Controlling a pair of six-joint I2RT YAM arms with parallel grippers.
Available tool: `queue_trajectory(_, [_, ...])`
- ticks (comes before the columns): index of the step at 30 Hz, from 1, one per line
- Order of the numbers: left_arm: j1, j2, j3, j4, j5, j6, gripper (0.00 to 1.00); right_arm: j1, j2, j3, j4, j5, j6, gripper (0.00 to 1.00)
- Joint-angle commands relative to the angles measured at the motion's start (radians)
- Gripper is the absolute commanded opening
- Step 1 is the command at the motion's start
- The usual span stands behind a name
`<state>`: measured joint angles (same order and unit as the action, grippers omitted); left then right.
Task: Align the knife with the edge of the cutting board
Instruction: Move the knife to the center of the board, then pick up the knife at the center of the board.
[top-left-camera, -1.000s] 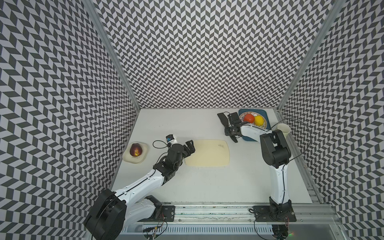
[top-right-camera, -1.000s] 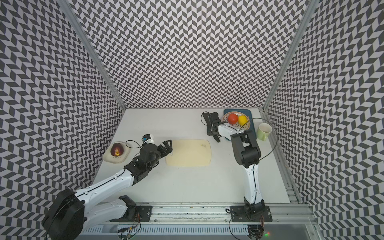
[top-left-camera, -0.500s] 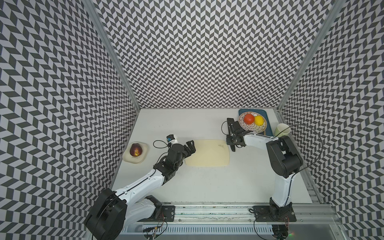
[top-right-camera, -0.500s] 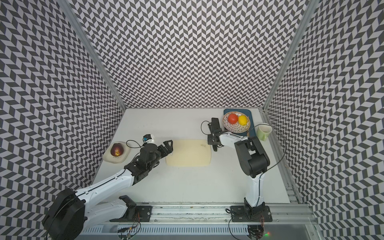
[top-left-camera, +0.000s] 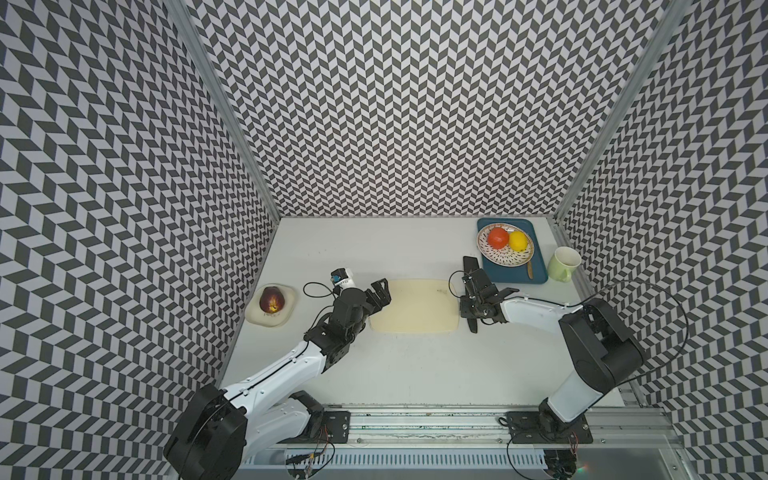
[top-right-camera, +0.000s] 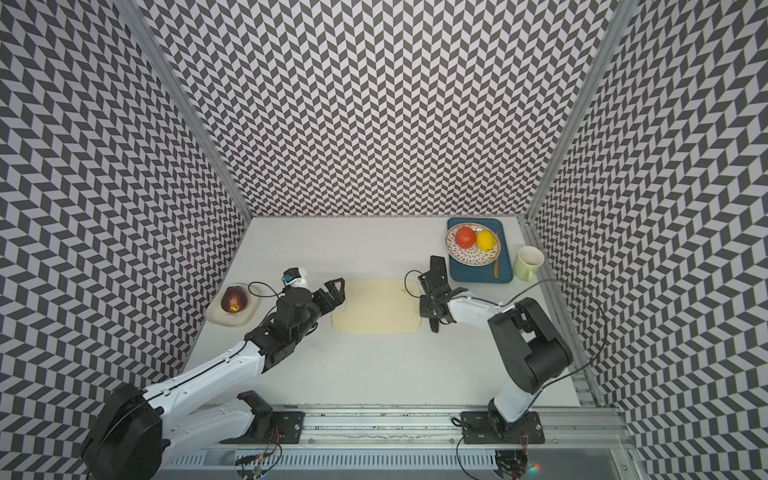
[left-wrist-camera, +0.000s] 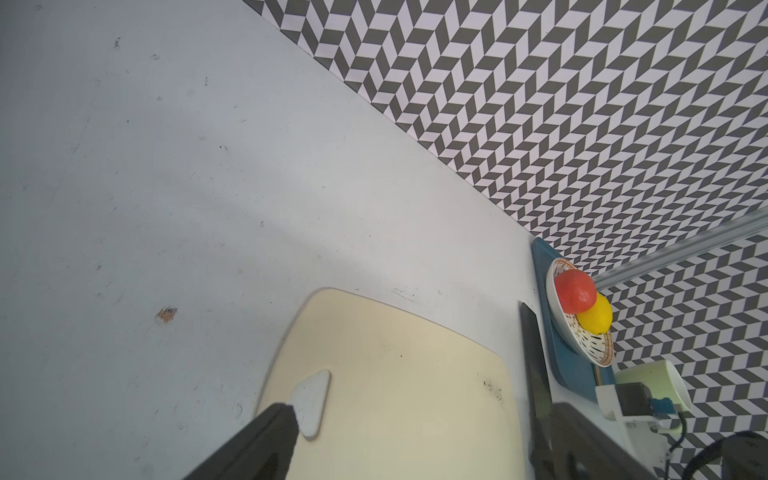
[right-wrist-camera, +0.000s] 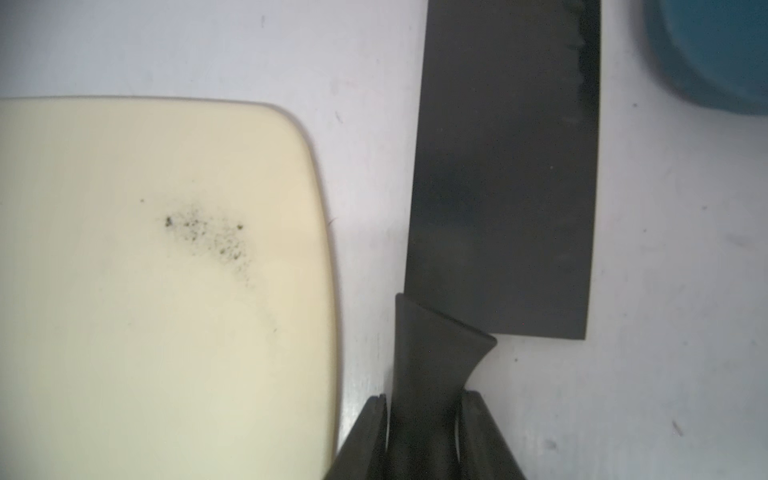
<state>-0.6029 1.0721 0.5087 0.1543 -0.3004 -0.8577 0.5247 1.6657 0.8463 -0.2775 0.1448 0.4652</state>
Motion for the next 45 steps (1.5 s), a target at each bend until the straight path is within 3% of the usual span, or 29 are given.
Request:
queue_trajectory(1, [-0.013, -0.029, 0.000, -0.006, -0.028, -0.002, 1.00, 0.039, 0.000, -0.025, -0.048, -0.025, 0.065, 0.31])
queue_trajectory(8, [-0.024, -0.041, 0.004, -0.014, -0.035, -0.001, 1.00, 0.044, 0.008, 0.081, -0.194, 0.032, 0.053, 0.42])
queue_trajectory(17, [-0.030, -0.035, 0.013, -0.028, -0.055, 0.013, 1.00, 0.036, 0.078, 0.294, -0.408, 0.066, -0.004, 0.46])
queue_trajectory(30, [-0.050, -0.005, 0.064, -0.051, -0.065, 0.100, 1.00, -0.048, 0.167, 0.457, -0.538, -0.035, -0.060, 0.45])
queue_trajectory(34, [-0.066, -0.015, 0.057, -0.002, -0.006, 0.153, 1.00, -0.048, 0.170, 0.456, -0.543, -0.055, -0.065, 0.45])
queue_trajectory(41, [-0.117, 0.007, 0.054, 0.097, 0.199, 0.239, 1.00, -0.046, 0.184, 0.430, -0.538, -0.068, -0.065, 0.45])
queue_trajectory(45, [-0.165, 0.015, 0.069, 0.059, 0.181, 0.261, 1.00, -0.046, 0.215, 0.440, -0.543, -0.065, -0.069, 0.45])
